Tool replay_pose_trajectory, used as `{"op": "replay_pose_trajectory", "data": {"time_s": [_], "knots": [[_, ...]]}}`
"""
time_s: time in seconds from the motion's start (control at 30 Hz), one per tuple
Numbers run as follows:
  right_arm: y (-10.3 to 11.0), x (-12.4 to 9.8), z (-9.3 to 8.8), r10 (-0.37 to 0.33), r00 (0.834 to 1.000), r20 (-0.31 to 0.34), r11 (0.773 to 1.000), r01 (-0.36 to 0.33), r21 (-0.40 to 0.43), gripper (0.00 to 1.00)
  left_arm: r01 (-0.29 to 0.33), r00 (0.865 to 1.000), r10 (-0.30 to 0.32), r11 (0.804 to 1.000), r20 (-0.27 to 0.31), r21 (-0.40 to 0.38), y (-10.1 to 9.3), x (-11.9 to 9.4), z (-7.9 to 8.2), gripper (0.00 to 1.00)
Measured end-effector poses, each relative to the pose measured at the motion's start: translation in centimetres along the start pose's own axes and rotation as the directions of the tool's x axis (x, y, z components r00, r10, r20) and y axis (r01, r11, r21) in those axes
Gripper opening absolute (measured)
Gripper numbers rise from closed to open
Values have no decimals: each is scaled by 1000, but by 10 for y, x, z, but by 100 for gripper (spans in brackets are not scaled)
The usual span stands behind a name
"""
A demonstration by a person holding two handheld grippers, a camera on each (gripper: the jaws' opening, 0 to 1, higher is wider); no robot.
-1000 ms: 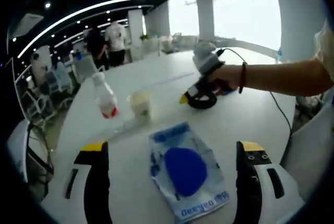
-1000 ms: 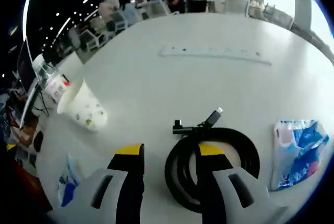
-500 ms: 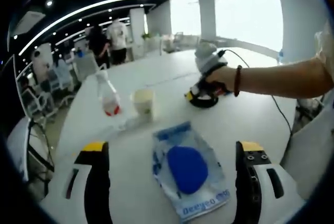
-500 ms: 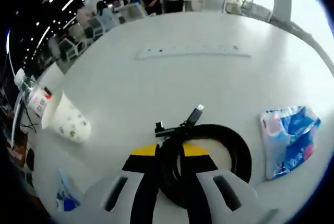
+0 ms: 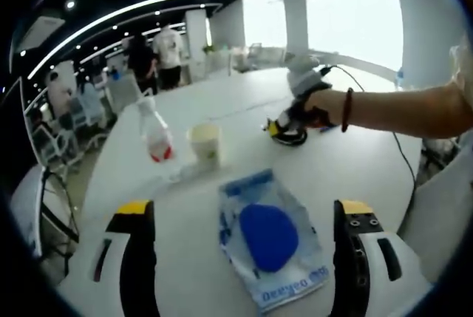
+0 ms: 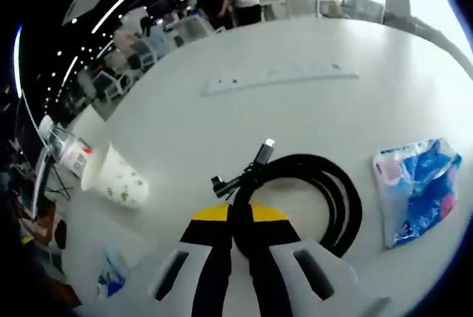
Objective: Arrange the tabletop items into an orderly group along one side of the table until the central work area is clear of visible clutter.
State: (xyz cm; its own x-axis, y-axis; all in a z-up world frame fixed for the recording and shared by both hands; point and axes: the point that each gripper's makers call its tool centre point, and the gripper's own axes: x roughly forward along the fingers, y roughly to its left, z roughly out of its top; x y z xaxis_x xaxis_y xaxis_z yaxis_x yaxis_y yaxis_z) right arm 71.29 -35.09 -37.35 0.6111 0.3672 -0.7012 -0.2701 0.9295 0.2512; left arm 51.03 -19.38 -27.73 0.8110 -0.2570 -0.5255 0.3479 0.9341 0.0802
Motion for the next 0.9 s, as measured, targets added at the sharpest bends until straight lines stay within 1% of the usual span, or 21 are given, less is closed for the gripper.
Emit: {"op": "replay_pose_trajectory", "data": {"time_s": [0.13,0.17,0.3,0.37,0.4,0.5,0.57,0.6,0.7,0.87,0.9], "knots": [[6,-11,10,20,999,32,1000,-19,-25,4,0,1000,0,1000,-5,9,0,1,-1,98],[8,-13,14,25,999,46,999,-23,-46,4,0,1000,0,1000,-7,12,0,1,-1,98],[12,-20,24,54,996,69,997,-50,-51,4,-1,1000,1,1000,-12,20,-1,1,-2,97],[15,-25,27,60,995,80,996,-55,-67,3,-3,1000,3,1000,-7,24,-1,1,-1,98],[17,-29,30,67,993,96,996,-61,-68,3,-3,1000,3,1000,-5,26,-1,1,-1,97],[23,-37,35,88,989,116,994,-80,-76,4,-5,1000,5,1000,1,28,0,0,1,98],[30,-44,38,123,984,129,990,-112,-84,4,-6,1000,6,1000,5,29,0,0,2,98],[33,-47,39,133,982,133,986,-118,-115,4,-6,1000,6,1000,6,30,0,0,2,98],[37,-56,42,150,976,157,980,-126,-152,4,-9,1000,9,999,8,34,1,0,2,98],[42,-74,48,176,967,185,973,-142,-180,4,-7,1000,6,999,9,33,0,1,2,98],[44,-77,47,189,966,173,966,-152,-209,4,-7,1000,7,999,8,32,0,1,2,98]]}}
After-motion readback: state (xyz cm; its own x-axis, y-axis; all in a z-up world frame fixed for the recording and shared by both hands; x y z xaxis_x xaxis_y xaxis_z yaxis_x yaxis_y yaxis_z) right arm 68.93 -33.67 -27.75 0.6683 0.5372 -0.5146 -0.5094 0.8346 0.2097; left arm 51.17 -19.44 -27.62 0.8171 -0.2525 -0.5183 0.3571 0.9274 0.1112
